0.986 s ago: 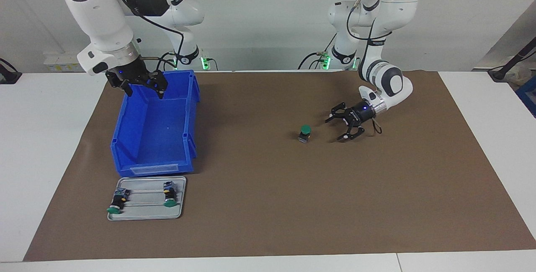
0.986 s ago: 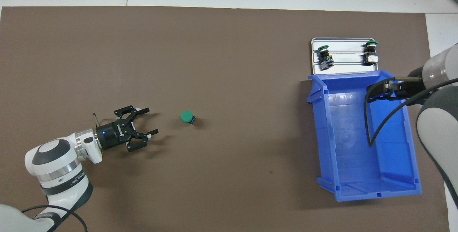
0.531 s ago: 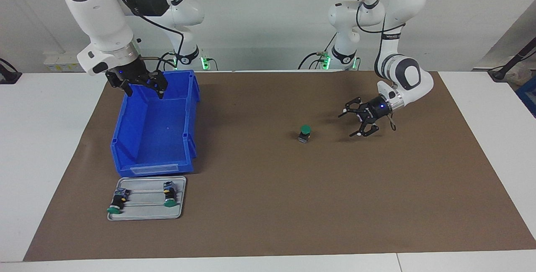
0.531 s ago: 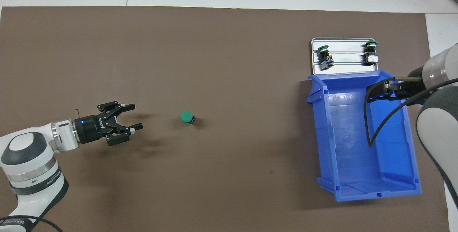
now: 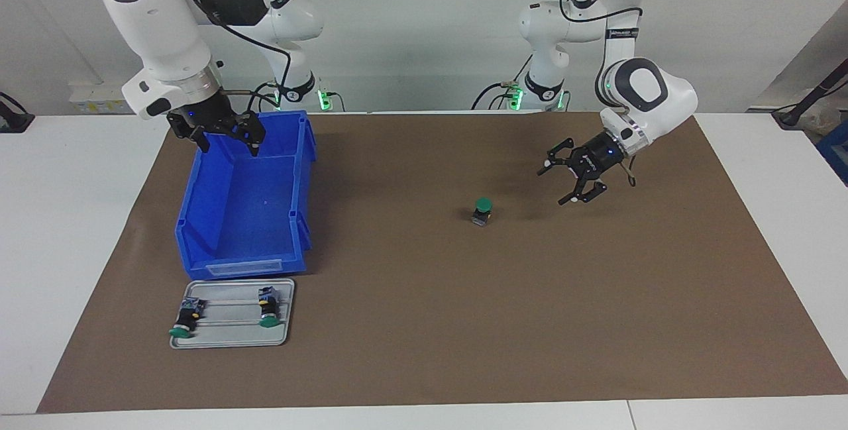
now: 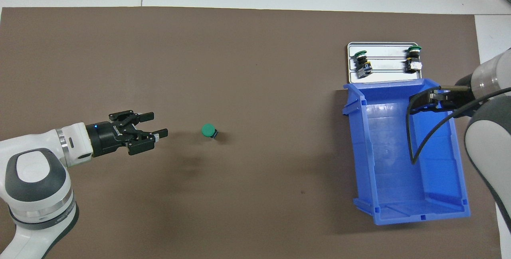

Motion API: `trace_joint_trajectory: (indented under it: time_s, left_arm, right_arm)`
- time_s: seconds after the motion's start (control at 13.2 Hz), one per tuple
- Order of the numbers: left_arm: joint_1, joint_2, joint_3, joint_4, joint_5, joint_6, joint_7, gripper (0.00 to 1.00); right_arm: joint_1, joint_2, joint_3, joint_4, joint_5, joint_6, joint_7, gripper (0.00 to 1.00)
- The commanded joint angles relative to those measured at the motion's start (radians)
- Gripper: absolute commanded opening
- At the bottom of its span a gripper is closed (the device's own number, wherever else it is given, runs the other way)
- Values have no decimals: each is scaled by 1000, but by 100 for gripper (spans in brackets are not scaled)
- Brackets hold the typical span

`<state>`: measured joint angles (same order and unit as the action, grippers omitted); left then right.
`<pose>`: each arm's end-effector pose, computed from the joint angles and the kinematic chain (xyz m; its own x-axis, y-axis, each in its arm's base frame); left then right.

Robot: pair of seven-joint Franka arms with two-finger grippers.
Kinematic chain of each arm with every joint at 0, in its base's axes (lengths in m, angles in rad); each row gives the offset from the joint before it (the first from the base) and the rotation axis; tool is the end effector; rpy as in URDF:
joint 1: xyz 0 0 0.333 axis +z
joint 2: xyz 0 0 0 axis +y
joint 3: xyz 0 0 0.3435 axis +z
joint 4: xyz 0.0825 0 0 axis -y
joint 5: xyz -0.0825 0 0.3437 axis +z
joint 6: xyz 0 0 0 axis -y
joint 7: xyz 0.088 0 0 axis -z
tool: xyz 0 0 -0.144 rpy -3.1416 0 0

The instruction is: Place and press button with both arms

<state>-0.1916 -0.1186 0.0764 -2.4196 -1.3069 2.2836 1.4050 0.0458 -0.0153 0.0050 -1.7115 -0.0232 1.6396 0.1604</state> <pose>0.4545 -0.1022 0.3991 0.7251 -0.2325 0.6482 -0.6343 -0.5920 0.4972 0.5078 0.0226 0.5679 0.9928 -0.1078 -0.0522 -0.1063 -0.9938 0.0318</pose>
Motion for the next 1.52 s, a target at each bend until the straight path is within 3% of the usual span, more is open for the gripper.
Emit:
trace_joint_trajectory:
  time_s: [0.0,0.08,0.23,0.3,0.45,0.91,1.44]
  left_arm:
    - [-96,-9,5,31,87,95,-191,69]
    - [-110,-9,5,49,131,96,-271,52]
    - [-137,-3,-7,98,326,91,-477,9]
    - [-150,5,-7,132,436,83,-605,0]
    - [-184,28,-9,201,680,66,-836,0]
    - [-293,137,-15,410,1111,-82,-1345,0]
    - [-350,240,-13,427,1187,-104,-1376,0]
  right_arm:
    - [-7,-2,6,0,0,-3,-24,100]
    - [-7,-2,6,0,0,-3,-24,100]
    - [-7,-2,6,0,0,-3,-24,100]
    - [-7,-2,6,0,0,-4,-24,100]
    - [-7,-2,6,0,0,-3,-24,100]
    - [-7,-2,6,0,0,-3,-24,100]
    - [-7,-2,6,0,0,-4,-24,100]
